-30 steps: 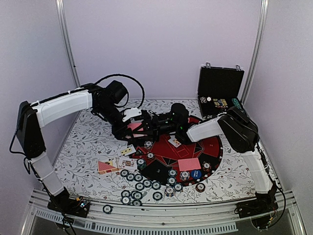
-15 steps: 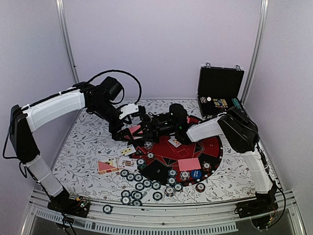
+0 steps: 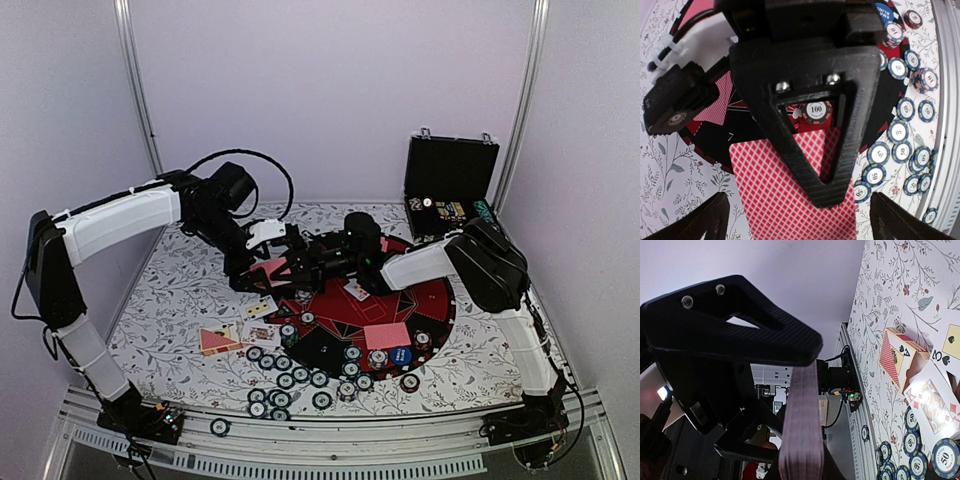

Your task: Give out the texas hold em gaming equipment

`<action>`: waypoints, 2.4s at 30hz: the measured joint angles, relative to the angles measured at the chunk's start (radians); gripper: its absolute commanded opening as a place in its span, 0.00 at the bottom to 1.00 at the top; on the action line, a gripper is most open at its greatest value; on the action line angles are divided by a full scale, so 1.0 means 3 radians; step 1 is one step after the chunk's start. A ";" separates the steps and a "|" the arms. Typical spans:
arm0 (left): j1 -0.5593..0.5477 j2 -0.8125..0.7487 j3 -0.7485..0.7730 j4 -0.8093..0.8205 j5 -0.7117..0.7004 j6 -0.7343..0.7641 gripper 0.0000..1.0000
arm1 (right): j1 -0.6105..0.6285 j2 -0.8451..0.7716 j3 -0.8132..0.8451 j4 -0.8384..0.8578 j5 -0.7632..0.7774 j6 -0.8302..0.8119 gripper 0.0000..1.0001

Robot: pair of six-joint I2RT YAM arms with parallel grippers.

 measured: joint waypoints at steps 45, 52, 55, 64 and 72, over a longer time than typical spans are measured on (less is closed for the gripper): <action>-0.0047 0.0126 0.0009 -0.0109 -0.0193 0.0137 0.51 | 0.0011 0.0000 0.0144 -0.0352 -0.0062 -0.0159 0.37; -0.0053 0.0137 0.0009 -0.0127 -0.0237 0.0136 0.51 | 0.0000 0.0000 0.0259 -0.0811 -0.0048 -0.0493 0.35; -0.0060 0.0137 0.0009 -0.0145 -0.0238 0.0136 0.51 | -0.0008 0.0000 0.0304 -0.0974 -0.0031 -0.0603 0.35; -0.0076 0.0137 0.0013 -0.0168 -0.0264 0.0135 0.51 | -0.0048 0.0000 0.0336 -0.1235 0.0013 -0.0852 0.19; -0.0085 0.0140 0.0013 -0.0163 -0.0289 0.0134 0.51 | -0.0055 -0.0041 0.0336 -0.1288 0.0014 -0.0931 0.17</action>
